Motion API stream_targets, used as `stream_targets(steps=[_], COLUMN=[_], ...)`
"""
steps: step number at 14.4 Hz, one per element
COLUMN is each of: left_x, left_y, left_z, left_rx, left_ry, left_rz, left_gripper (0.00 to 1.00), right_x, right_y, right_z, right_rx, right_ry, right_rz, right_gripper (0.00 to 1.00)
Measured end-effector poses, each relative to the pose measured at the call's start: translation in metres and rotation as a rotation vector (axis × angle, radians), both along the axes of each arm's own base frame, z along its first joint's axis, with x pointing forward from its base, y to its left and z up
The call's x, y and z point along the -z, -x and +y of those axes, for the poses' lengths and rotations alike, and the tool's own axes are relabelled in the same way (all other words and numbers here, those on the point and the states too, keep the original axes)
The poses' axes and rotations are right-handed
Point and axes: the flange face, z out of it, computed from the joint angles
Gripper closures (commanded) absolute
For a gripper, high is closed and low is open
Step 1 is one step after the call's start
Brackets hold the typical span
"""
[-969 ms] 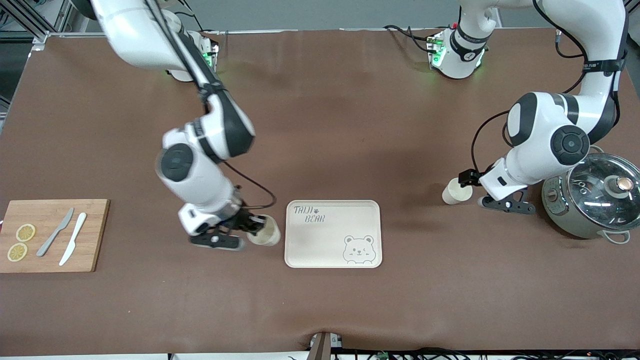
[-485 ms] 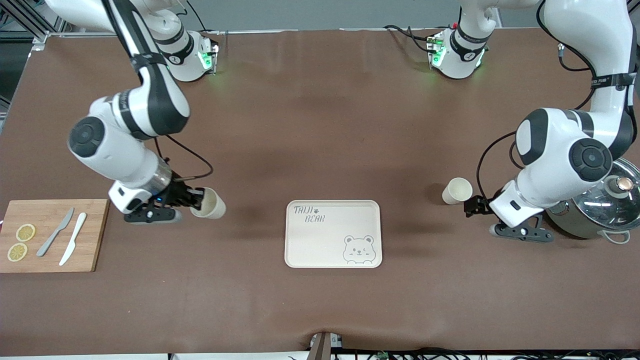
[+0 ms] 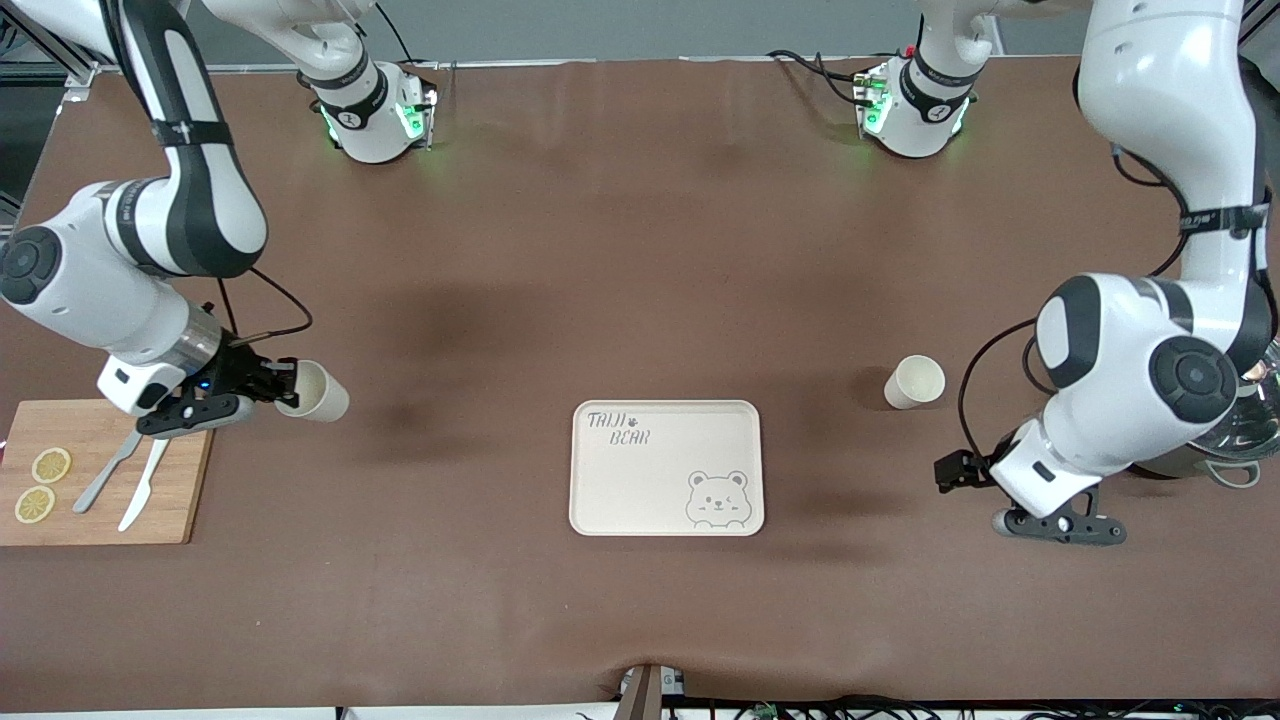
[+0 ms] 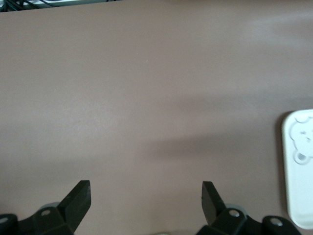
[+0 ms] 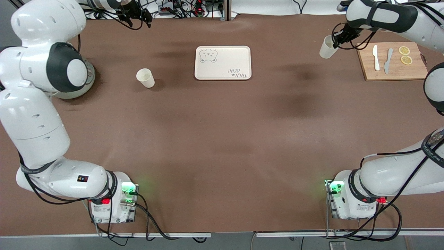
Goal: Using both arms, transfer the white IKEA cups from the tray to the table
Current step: 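Carry the cup beside the cutting board with the right gripper and lower it, then open the right gripper and raise it away from the cup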
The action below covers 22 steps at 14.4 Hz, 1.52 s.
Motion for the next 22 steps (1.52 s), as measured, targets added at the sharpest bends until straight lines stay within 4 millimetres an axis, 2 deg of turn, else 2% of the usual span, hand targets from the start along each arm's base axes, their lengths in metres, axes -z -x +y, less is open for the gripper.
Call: stream_targets(steps=[2, 4, 7, 9, 11, 13, 16, 17, 18, 20, 22], left_x=[0.017, 0.018, 0.002, -0.016, -0.053, -0.113, -0.212, -0.239, -0.261, -0.290, -0.305], left_y=[-0.011, -0.015, -0.017, -0.010, 0.000, 0.019, 0.070, 0.088, 0.104, 0.125, 0.138], left_z=[0.004, 0.006, 0.001, -0.005, -0.006, -0.001, 0.008, 0.009, 0.010, 0.010, 0.013], left_rx=[-0.008, -0.012, -0.007, -0.006, -0.009, -0.007, -0.003, 0.000, 0.004, 0.009, 0.008], left_ry=[0.002, 0.003, 0.008, 0.008, 0.008, 0.007, 0.003, 0.003, 0.002, 0.004, 0.005], left_rz=[-0.022, -0.036, -0.054, -0.014, 0.005, 0.021, 0.049, 0.053, 0.053, 0.037, 0.027], left_gripper=[0.00, 0.00, 0.00, 0.00, 0.00, 0.00, 0.00, 0.00, 0.00, 0.00, 0.00], right_x=[0.021, 0.054, 0.095, 0.117, 0.134, 0.144, 0.145, 0.145, 0.145, 0.142, 0.137], right_y=[0.002, 0.001, -0.003, -0.004, -0.006, -0.006, -0.006, -0.006, -0.007, -0.009, -0.014], right_z=[0.001, 0.006, 0.007, 0.006, 0.007, 0.008, 0.008, 0.008, 0.008, 0.008, 0.008], right_rx=[0.002, 0.001, 0.006, 0.011, 0.013, 0.013, 0.013, 0.013, 0.013, 0.013, 0.013], right_ry=[0.011, 0.020, 0.030, 0.037, 0.044, 0.046, 0.047, 0.047, 0.047, 0.047, 0.045], right_rz=[-0.037, -0.055, -0.063, -0.071, -0.086, -0.091, -0.092, -0.092, -0.094, -0.099, -0.104], right_gripper=[1.00, 1.00, 1.00, 1.00, 1.00, 1.00, 1.00, 0.45, 0.00, 0.00, 0.00])
